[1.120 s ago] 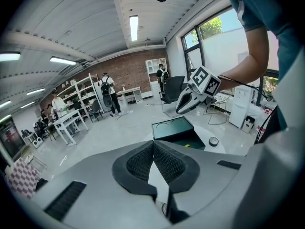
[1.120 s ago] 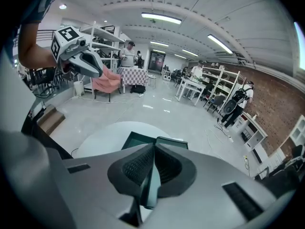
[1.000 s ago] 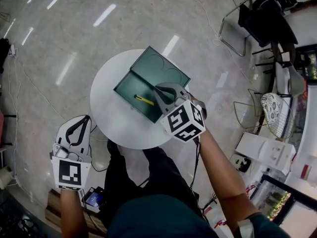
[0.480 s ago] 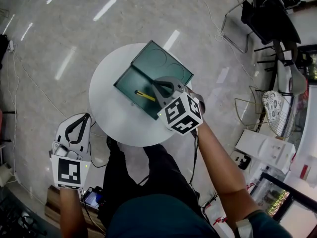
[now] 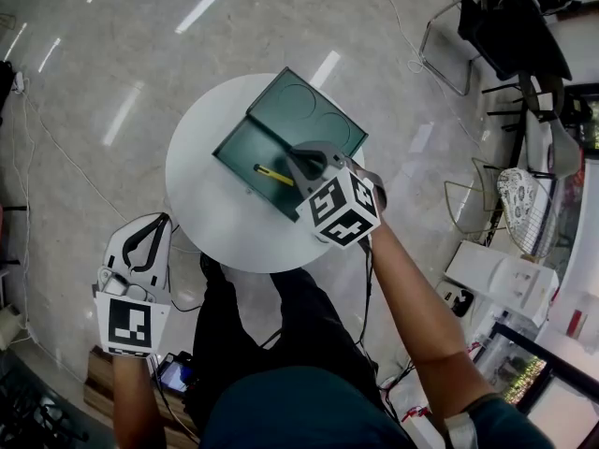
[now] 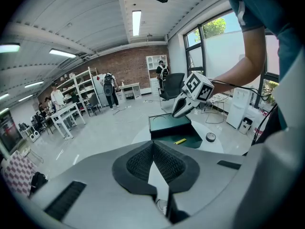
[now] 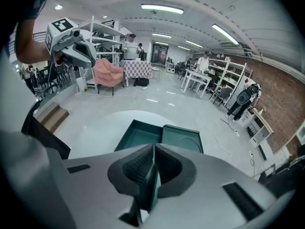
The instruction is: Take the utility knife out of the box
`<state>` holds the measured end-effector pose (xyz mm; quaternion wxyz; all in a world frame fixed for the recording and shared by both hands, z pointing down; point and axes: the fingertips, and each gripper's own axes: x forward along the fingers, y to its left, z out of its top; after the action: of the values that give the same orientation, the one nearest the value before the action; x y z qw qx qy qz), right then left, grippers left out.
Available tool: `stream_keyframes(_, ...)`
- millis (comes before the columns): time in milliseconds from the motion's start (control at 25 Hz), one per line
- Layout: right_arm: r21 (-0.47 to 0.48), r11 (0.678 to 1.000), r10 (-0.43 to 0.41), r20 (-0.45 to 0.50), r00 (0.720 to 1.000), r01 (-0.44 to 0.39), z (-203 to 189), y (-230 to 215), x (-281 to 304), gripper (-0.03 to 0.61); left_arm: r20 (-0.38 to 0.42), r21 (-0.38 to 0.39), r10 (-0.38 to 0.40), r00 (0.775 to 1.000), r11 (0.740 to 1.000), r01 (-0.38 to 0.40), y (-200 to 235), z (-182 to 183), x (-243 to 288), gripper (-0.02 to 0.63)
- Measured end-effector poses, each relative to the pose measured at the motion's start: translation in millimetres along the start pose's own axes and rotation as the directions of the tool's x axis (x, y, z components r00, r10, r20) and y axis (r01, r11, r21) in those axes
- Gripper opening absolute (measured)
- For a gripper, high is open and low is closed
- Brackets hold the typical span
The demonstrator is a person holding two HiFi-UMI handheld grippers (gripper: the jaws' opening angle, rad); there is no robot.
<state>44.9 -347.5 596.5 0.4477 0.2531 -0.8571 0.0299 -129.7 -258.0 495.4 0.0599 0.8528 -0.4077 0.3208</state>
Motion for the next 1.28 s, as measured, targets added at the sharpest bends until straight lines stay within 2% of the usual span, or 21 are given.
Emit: stream_keyframes(1280, 0.02, 0.998, 0.065, -0.098, 0.993, -0.064, -42.9, 7.7, 52.4, 0.038, -0.023, -0.027, -0.026, 0.999, 0.999, 0.025, -11.2, -22.0, 19.6, 0.018)
